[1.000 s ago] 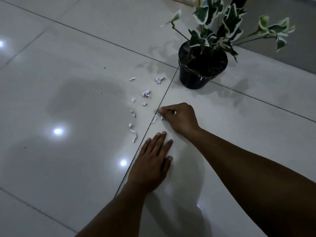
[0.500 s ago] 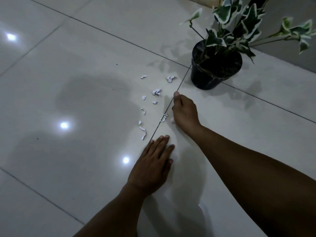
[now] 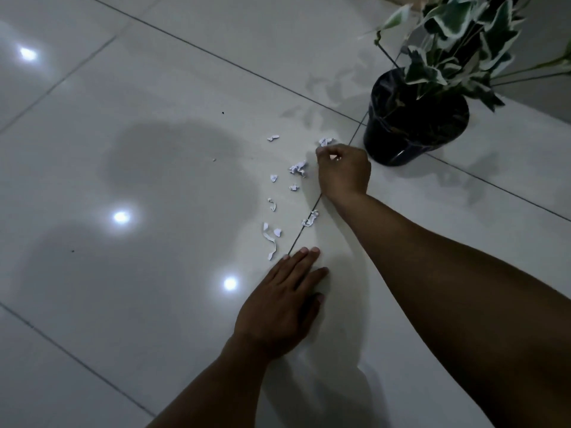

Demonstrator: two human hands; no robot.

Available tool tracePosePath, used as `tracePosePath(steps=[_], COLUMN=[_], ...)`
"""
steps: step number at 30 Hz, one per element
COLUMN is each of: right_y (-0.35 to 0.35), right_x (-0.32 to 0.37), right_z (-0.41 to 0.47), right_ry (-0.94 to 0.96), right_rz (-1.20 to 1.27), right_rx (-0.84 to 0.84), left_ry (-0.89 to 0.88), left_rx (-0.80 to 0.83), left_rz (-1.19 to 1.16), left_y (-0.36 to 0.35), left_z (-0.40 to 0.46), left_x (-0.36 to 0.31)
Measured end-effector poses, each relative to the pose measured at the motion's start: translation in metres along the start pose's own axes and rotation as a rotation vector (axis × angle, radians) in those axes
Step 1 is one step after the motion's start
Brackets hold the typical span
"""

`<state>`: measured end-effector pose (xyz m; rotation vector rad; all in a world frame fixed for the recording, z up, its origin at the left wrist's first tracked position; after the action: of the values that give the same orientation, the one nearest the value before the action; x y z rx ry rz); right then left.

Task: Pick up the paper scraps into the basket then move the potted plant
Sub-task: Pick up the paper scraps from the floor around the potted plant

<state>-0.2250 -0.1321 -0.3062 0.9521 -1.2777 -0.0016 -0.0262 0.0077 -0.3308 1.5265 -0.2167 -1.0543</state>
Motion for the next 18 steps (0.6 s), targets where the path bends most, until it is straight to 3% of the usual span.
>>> tracePosePath(steps=[9, 18], right_y=[-0.021, -0.021], right_x=[0.01, 0.028], right_z=[0.033, 0.011], right_ry=[0.07, 0.217], right_rz=[-0.212, -0.077], right_rx=[0.026, 0.034], left_ry=[-0.002, 0.007], left_rx=[-0.012, -0.007], left_rz=[-0.007, 0.006], left_y=[-0.006, -0.006], left_z=[-0.001, -0.001], left_x=[0.005, 0.006])
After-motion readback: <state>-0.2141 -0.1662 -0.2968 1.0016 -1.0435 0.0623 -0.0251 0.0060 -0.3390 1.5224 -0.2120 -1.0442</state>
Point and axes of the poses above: each hand's wrist, its own z-axis towards the middle knuckle, its own y-axis out of the back of the hand, x = y × z, the point moved 2 cm from there along z, towards the middle knuckle, and after that the axes turned 9 degrees about -x, right-handed, at the moved point
